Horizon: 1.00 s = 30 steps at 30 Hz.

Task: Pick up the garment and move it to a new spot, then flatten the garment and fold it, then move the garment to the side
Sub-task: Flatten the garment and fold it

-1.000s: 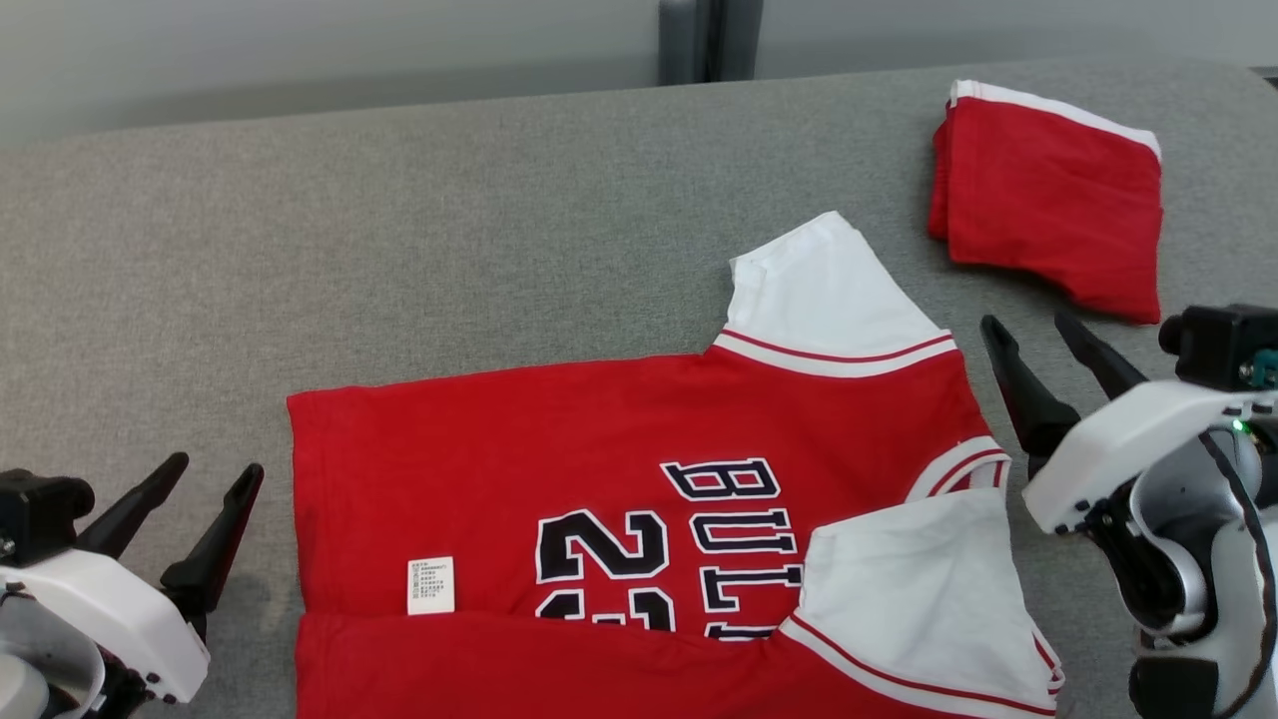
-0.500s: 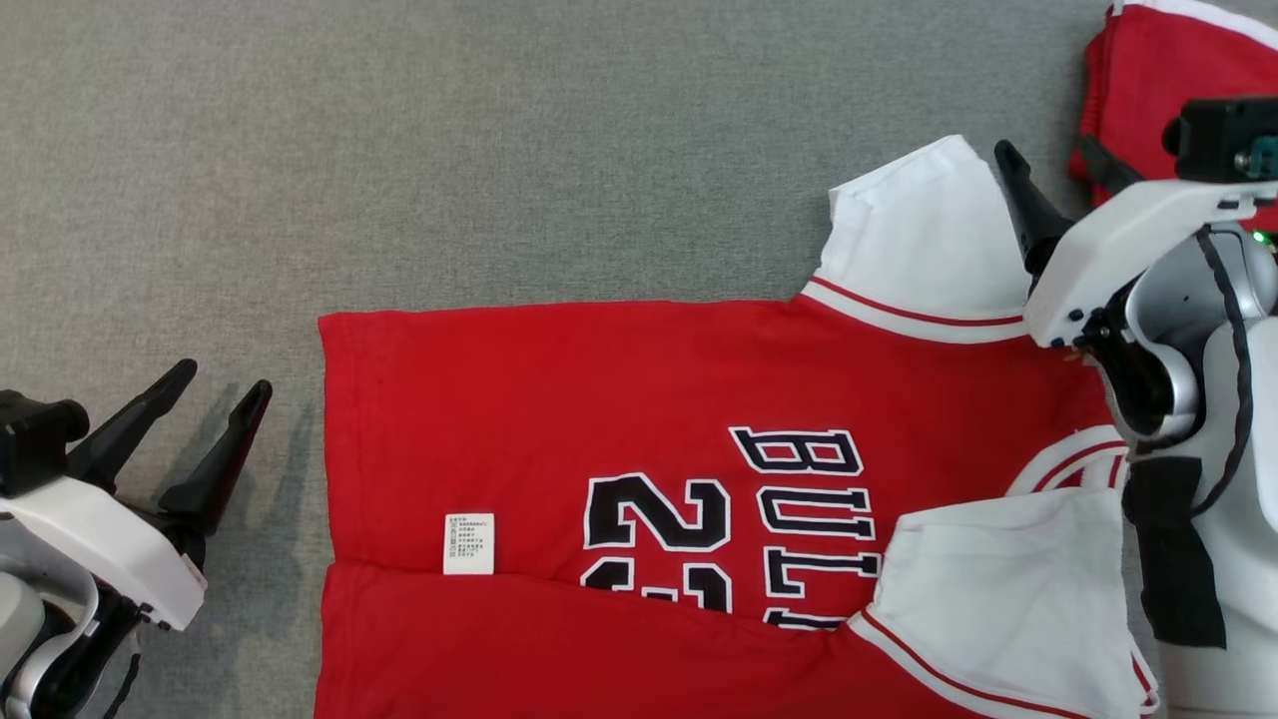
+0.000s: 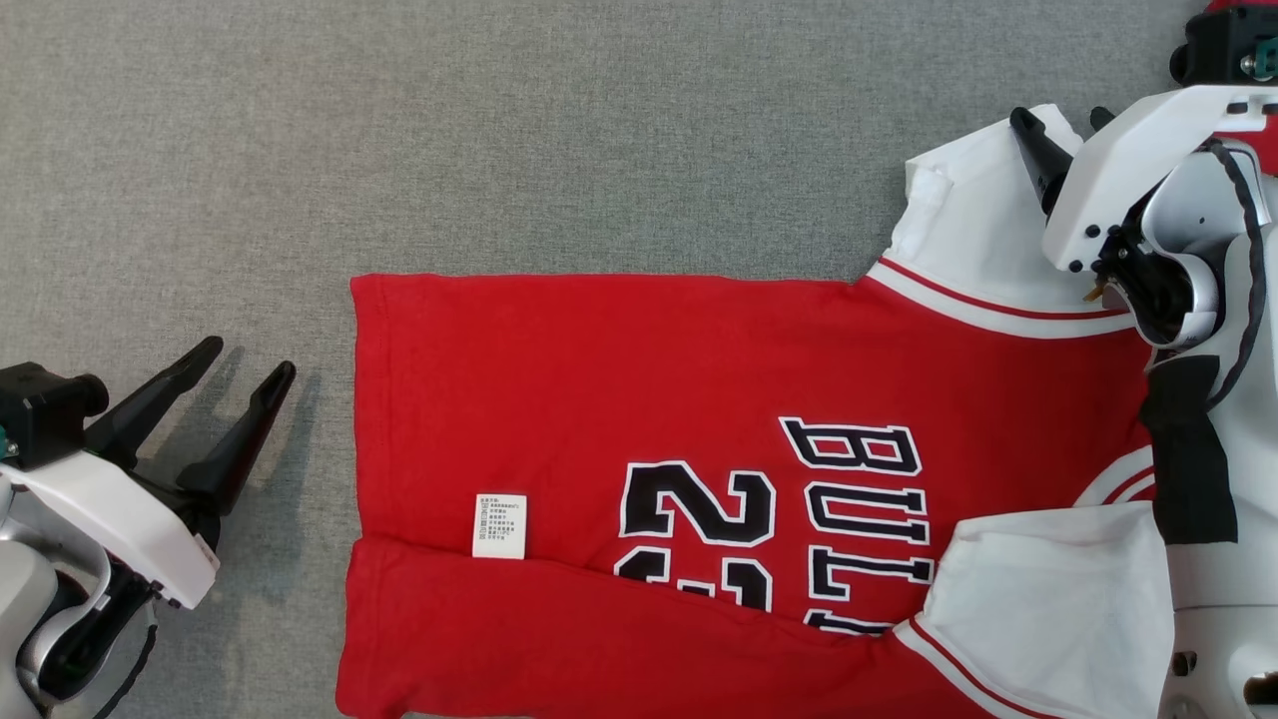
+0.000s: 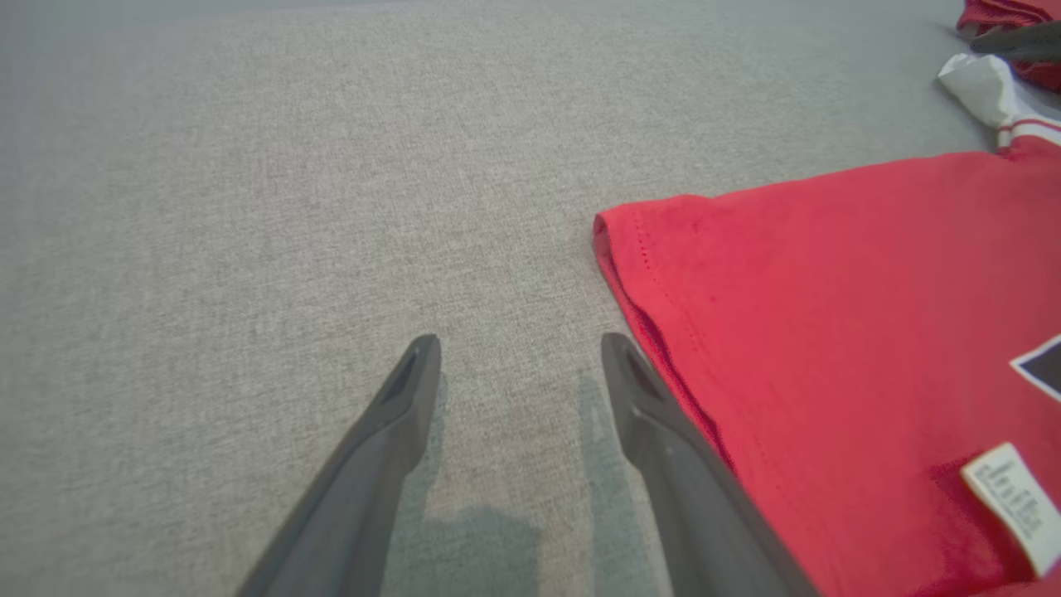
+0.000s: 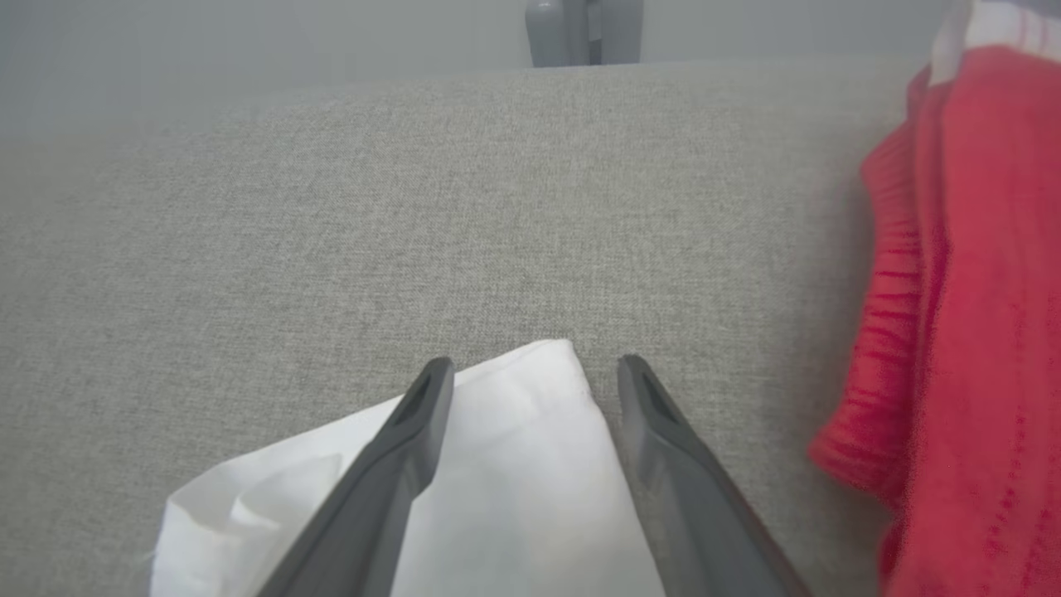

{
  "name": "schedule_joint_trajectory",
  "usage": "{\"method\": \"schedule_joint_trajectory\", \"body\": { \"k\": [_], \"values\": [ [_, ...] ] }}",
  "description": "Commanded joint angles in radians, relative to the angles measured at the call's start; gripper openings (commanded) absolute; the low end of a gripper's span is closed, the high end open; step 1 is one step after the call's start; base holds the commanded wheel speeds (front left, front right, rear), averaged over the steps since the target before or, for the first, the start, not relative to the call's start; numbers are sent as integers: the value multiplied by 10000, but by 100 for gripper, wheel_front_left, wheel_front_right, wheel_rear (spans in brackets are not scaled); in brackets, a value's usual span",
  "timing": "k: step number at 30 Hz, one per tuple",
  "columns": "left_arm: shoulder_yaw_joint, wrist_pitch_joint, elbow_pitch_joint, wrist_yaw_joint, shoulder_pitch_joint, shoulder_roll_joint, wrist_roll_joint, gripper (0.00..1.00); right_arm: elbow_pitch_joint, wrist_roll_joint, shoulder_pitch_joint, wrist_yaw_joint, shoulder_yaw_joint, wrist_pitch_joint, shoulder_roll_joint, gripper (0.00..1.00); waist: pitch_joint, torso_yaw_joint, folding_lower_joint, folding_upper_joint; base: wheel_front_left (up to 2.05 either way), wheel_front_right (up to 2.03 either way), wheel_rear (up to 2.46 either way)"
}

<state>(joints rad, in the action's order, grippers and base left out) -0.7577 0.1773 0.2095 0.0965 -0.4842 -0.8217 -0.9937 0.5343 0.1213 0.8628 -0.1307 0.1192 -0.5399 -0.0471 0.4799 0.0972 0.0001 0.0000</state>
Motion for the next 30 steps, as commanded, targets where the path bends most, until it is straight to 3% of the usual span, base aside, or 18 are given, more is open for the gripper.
{"method": "schedule_joint_trajectory", "body": {
  "k": [1, 23, 24, 25, 26, 28, 29, 30],
  "values": [
    [-36, -10, 96, 81, -320, 62, 4, 100, 232, -43, 214, -1, 85, -173, -78, 100, 41, 27, -1, 0, 0, 0, 0],
    [-893, -598, 277, 352, -1908, 644, 79, 100, 1202, 345, 685, -1, -419, -311, -41, 98, 557, -194, -1, 0, 0, 0, 0],
    [-944, -620, 330, 348, -1963, 658, 77, 100, 1239, 376, 690, 0, -466, -304, -41, 80, 570, -212, -1, 0, 0, 0, 0],
    [-998, -668, 405, 350, -2016, 678, 51, 100, 1270, 398, 671, -1, -518, -300, -41, 53, 577, -228, -1, 0, 0, 0, 0],
    [-1046, -697, 463, 351, -2069, 693, 19, 100, 1296, 427, 660, -1, -553, -304, -36, 44, 581, -243, -1, 0, 0, 0, 0],
    [-1139, -770, 557, 354, -2140, 733, -45, 100, 1344, 477, 675, -1, -627, -278, -23, 17, 583, -269, -1, 0, 0, 0, 0],
    [-1206, -782, 592, 355, -2190, 753, -55, 77, 1356, 513, 683, -1, -671, -251, -27, 4, 577, -278, -1, 0, 0, 0, 0],
    [-1258, -770, 588, 356, -2246, 771, -96, 46, 1354, 564, 691, 0, -725, -216, -27, 0, 570, -286, -1, 0, 0, 0, 0]
  ]
}}
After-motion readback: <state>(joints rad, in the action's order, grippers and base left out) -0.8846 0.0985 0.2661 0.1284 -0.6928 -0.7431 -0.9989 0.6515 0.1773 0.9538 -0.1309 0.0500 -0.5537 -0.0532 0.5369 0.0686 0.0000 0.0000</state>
